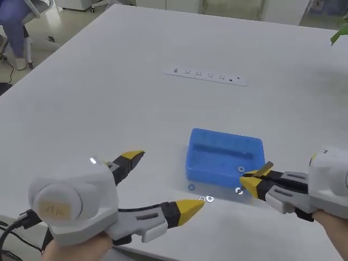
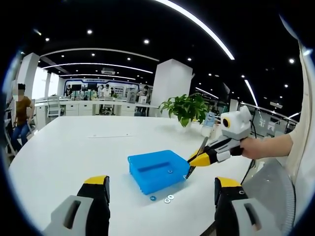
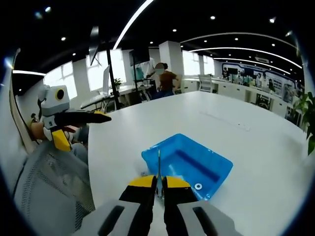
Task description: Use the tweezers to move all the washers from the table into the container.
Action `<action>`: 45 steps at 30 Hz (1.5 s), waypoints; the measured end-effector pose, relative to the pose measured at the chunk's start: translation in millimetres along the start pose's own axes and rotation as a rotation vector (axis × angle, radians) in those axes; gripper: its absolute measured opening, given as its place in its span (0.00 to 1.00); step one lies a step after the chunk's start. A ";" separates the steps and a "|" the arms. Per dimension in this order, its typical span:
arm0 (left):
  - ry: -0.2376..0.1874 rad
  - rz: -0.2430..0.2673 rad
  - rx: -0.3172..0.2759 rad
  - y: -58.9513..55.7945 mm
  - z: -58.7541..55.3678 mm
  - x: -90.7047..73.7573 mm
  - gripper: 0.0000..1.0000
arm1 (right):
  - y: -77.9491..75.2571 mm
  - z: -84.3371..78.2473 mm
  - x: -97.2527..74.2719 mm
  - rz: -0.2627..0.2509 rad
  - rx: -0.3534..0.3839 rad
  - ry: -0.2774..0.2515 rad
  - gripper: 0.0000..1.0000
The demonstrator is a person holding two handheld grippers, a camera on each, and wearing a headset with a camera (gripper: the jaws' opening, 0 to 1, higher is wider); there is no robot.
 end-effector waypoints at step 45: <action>-0.002 0.022 0.005 3.4 0.4 -1.9 0.88 | -49.0 3.6 71.7 -0.072 0.198 0.129 0.03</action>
Point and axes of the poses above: the centre of the closed fingertips' face, and the gripper's own axes: x roughly forward along the fingers, y roughly to its left, z roughly out of its top, the point moved 8 cm from there along -x, roughly backward along the fingers, and after that the axes turned 14 degrees about -z, right-handed, at the moved point
